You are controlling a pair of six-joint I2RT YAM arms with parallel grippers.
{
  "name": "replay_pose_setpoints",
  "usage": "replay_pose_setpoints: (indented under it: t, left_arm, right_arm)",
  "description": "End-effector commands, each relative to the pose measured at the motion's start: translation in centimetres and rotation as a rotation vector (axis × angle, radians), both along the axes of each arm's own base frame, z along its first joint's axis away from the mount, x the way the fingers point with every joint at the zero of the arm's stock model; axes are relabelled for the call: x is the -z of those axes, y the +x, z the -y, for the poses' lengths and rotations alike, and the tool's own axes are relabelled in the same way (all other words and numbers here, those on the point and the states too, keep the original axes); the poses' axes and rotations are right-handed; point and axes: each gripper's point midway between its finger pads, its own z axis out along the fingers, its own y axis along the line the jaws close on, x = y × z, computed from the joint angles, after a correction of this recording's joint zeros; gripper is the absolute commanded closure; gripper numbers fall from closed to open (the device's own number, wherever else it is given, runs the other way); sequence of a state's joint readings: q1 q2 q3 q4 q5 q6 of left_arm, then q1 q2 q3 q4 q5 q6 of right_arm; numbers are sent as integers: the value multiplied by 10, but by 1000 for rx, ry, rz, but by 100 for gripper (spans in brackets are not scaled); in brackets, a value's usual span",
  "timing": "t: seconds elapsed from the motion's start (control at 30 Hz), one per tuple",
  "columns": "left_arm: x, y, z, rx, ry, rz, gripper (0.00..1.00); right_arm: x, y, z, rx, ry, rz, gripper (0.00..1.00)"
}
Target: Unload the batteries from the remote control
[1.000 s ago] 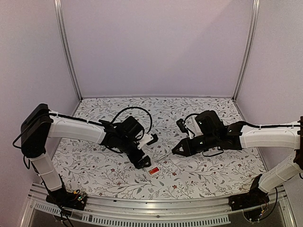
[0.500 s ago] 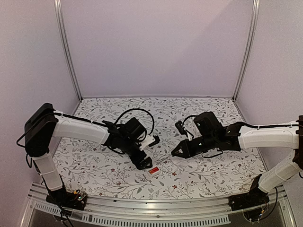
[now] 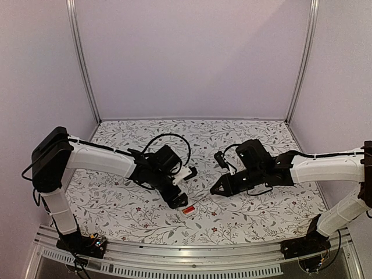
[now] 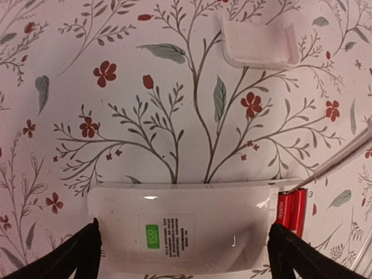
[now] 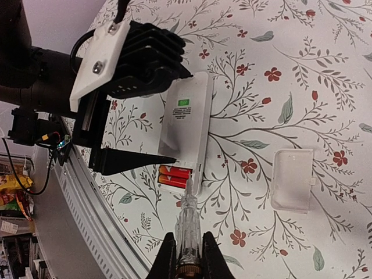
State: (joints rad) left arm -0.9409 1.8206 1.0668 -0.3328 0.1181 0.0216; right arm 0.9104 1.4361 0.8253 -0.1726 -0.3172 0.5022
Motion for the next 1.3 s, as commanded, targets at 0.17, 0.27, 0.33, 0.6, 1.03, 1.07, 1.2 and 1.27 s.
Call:
replay_pose_setpoints:
  t: [0.17, 0.27, 0.33, 0.6, 1.03, 1.07, 1.2, 1.27]
  left_arm:
    - [21, -13, -2, 12, 98, 17, 0]
    - [25, -14, -3, 14, 122, 27, 0]
    - [27, -17, -4, 18, 134, 28, 0]
    - [36, -27, -7, 35, 166, 10, 6]
    - [50, -40, -15, 52, 214, -20, 12]
    - [51, -40, -15, 52, 217, -21, 12]
    - [53, -42, -15, 55, 223, -24, 13]
    - [54, -43, -15, 59, 226, -26, 14]
  right_arm:
    - [15, -10, 2, 0, -37, -49, 100]
    - [18, -11, 2, 6, -42, -58, 100]
    - [19, -11, 3, 8, -47, -60, 100]
    - [24, -15, 1, 10, -34, -95, 100]
    - [-2, -27, -20, -33, 174, -150, 100]
    - [-5, -28, -22, -34, 191, -156, 100]
    - [-15, -30, -24, -41, 240, -158, 100]
    - [-20, -31, -25, -48, 260, -154, 100]
